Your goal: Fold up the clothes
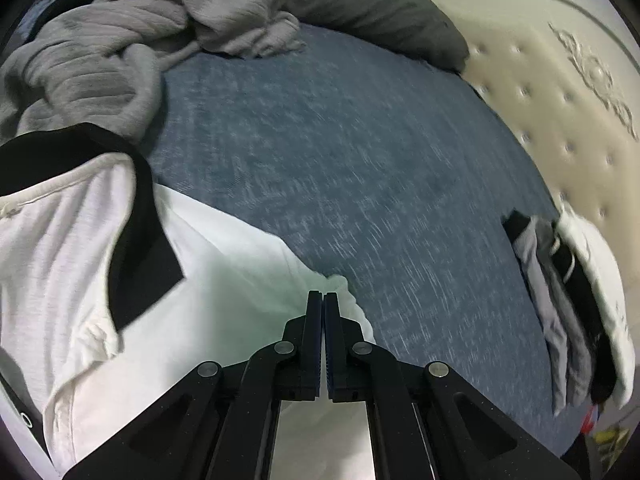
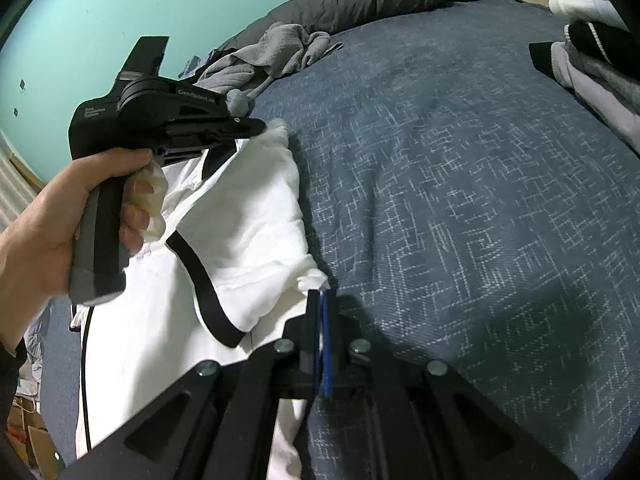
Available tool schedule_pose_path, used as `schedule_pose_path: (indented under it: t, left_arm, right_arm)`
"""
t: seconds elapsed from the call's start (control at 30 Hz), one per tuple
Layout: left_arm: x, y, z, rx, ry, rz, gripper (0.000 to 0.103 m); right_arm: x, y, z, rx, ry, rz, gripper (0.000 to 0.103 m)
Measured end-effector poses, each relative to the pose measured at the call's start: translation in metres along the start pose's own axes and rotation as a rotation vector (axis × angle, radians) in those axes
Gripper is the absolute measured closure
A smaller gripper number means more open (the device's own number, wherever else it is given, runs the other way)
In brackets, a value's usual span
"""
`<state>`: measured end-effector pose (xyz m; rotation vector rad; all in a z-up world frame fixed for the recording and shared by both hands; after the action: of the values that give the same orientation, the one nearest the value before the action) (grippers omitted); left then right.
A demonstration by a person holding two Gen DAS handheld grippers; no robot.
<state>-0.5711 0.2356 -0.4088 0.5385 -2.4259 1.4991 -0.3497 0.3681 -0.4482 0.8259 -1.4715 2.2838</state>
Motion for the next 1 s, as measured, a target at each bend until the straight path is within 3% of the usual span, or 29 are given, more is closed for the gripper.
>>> schedule_pose_path:
  t: [0.17,0.4,0.53,0.63,0.77,1.0]
  left_arm:
    - [0.01,0.003,0.009,0.032,-0.012,-0.021,0.102]
    - [0.007,0.012,0.018,0.036,-0.037,0.017,0.102]
    - [0.001,0.005,0.015,0.033,0.013,0.021,0.102]
    - [0.0,-0.017,0.016,0.032,0.036,-0.003,0.098]
    - [-0.009,-0.046,0.027,0.029,0.059,-0.023,0.079]
    - [-0.05,-0.062,0.053,0.051,0.069,0.015,0.079]
  right_arm:
    - [-0.003,-0.003,-0.007,-0.021,0.014,0.003,0.102]
    - [-0.008,-0.002,-0.011,-0.028,0.02,0.024,0.102]
    - [-0.009,0.0,-0.014,-0.017,0.041,0.027,0.103]
    - [-0.008,-0.001,-0.015,-0.01,0.049,0.023,0.103]
    - [-0.006,-0.004,-0.017,-0.004,0.08,0.014,0.102]
    - [0.003,-0.016,-0.025,0.008,0.139,-0.046,0.101]
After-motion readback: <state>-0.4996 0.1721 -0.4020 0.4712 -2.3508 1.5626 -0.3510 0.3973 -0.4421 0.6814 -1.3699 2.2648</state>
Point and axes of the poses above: each gripper's, at about its wrist camera, not at the fingertips, and y roughly the way its jaws point, z to its left, x to its top, the point moved 8 cm from there along y, roughly the way its jaws point, and after that the axes turned 10 degrees about -y, right-handed, at the moved point
